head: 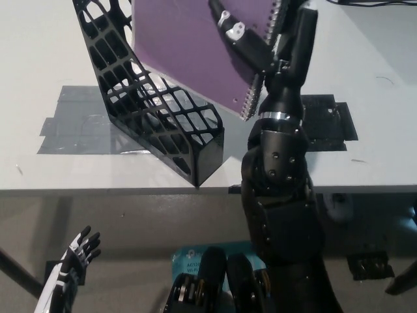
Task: A person hands a notebook to the robot and the robot grabs it with its right hand and places it in the magazine stand kept in the centre of the desk infront of it.
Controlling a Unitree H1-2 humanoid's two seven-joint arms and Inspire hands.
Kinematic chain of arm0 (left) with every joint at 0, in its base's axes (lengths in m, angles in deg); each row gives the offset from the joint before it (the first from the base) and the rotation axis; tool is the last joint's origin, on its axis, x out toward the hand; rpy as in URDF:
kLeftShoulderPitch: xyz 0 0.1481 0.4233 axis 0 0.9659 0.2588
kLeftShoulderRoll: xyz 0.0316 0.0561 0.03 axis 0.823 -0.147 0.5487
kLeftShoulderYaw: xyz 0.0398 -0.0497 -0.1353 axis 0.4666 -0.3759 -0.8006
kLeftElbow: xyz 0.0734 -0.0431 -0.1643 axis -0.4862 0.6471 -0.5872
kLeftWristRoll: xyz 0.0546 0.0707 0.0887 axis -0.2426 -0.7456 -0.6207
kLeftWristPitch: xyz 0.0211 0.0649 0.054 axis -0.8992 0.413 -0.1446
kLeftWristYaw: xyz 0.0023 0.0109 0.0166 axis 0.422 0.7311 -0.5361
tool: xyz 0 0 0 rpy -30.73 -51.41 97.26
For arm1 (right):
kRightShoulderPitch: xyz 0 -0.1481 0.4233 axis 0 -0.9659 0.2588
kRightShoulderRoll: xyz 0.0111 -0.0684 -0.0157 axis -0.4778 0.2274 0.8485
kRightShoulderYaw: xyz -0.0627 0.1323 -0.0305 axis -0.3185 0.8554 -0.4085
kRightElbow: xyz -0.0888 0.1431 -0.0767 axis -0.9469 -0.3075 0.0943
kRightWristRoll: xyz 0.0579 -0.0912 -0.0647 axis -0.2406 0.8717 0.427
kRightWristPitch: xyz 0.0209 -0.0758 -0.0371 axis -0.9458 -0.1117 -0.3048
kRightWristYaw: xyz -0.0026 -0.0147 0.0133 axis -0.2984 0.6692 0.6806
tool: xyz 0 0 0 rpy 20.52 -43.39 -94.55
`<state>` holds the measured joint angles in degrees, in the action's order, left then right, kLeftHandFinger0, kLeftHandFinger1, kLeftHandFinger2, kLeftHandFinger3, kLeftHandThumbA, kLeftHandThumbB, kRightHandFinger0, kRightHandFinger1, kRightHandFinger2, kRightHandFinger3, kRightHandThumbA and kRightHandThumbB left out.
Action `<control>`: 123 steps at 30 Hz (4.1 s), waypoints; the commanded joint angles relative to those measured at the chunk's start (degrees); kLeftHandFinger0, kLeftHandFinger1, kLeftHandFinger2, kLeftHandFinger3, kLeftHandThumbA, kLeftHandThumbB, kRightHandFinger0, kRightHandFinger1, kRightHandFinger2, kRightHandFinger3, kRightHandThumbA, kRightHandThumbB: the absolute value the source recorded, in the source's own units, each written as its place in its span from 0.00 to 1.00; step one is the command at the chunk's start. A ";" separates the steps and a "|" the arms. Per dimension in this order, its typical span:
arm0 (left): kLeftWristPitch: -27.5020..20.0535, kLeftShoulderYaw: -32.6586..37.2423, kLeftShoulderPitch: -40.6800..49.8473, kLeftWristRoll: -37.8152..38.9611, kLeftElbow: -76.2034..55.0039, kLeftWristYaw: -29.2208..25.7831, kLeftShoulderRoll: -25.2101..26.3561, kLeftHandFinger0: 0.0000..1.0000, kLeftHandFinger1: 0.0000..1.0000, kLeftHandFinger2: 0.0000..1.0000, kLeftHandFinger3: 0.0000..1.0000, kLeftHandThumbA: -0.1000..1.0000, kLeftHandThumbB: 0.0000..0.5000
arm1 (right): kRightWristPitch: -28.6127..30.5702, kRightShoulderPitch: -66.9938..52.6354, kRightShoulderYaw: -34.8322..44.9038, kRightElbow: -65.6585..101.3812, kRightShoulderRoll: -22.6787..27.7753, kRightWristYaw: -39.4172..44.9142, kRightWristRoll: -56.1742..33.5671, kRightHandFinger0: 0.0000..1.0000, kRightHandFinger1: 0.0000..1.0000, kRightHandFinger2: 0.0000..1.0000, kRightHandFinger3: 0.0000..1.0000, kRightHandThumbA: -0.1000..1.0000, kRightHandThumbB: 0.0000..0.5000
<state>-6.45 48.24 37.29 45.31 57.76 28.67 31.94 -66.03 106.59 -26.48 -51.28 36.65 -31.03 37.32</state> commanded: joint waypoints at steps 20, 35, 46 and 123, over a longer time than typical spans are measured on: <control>-2.13 0.58 -0.78 -1.05 -2.63 0.10 0.95 1.00 1.00 1.00 1.00 1.00 1.00 | 13.38 11.83 -4.99 -16.11 -0.14 -6.56 8.58 0.00 0.00 0.22 0.28 0.91 0.00; -2.13 1.00 -1.28 -1.21 -2.57 0.09 1.40 1.00 1.00 1.00 1.00 1.00 1.00 | 14.44 16.08 -4.44 -21.82 -0.29 -10.24 9.18 0.00 0.00 0.00 0.06 0.93 0.00; -2.13 1.18 -1.72 -0.98 -2.21 0.04 1.73 1.00 1.00 1.00 1.00 1.00 1.00 | 8.31 15.10 -7.11 -21.23 3.39 -3.41 10.26 0.60 0.71 0.88 0.98 0.96 0.57; -2.13 0.79 -1.59 -3.10 1.76 -0.32 0.69 1.00 1.00 1.00 1.00 1.00 1.00 | 6.00 -53.74 -7.54 18.22 22.84 25.95 -5.81 1.00 1.00 1.00 1.00 1.00 0.59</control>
<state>-6.46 49.00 35.17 43.06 60.14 28.60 32.58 -68.22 52.70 -33.87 -29.68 59.65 -7.48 37.28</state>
